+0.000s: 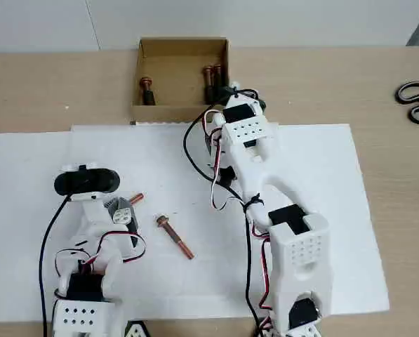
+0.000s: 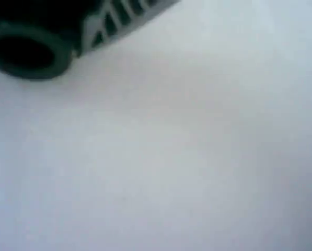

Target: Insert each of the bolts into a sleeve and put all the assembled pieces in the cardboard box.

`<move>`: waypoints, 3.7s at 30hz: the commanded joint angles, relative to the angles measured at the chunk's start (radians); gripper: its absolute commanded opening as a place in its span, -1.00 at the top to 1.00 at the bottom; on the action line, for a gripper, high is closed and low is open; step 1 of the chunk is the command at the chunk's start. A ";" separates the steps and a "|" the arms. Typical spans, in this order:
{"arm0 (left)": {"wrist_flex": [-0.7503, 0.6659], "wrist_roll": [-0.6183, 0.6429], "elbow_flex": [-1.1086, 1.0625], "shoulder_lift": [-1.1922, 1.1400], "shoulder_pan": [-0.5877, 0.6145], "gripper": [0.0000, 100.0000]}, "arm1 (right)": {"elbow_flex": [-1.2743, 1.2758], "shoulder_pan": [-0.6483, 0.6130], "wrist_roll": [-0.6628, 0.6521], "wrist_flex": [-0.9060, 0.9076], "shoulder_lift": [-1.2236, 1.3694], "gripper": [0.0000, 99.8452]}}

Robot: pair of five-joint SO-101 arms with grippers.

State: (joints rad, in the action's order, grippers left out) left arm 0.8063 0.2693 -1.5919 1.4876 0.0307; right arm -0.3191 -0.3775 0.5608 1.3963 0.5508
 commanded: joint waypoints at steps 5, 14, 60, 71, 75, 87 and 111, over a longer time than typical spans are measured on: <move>0.003 0.005 0.008 0.008 -0.003 0.99 | -0.204 0.005 -0.011 0.104 -0.044 0.99; 0.078 0.095 0.262 0.000 -0.005 0.99 | -0.259 0.005 -0.009 0.286 -0.199 0.99; 0.910 0.810 1.349 -1.315 -0.281 0.89 | 0.462 0.113 -0.008 0.318 -1.033 0.99; 0.910 0.783 1.348 -1.475 -0.400 0.76 | 0.512 0.136 -0.008 0.306 -1.064 0.99; 0.911 0.783 1.348 -1.510 -0.400 0.76 | 0.512 0.136 -0.008 0.297 -1.064 0.99; 0.885 0.756 1.294 -1.533 -0.397 0.76 | 0.512 0.136 -0.005 0.297 -1.064 0.99; 0.479 0.755 1.023 -1.534 -0.304 0.78 | 0.512 0.134 -0.005 0.297 -1.056 0.99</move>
State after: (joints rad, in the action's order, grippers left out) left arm 1.3663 1.0303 -0.5455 -0.0361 -0.3284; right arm 0.1979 -0.2516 0.5608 1.7031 -0.4803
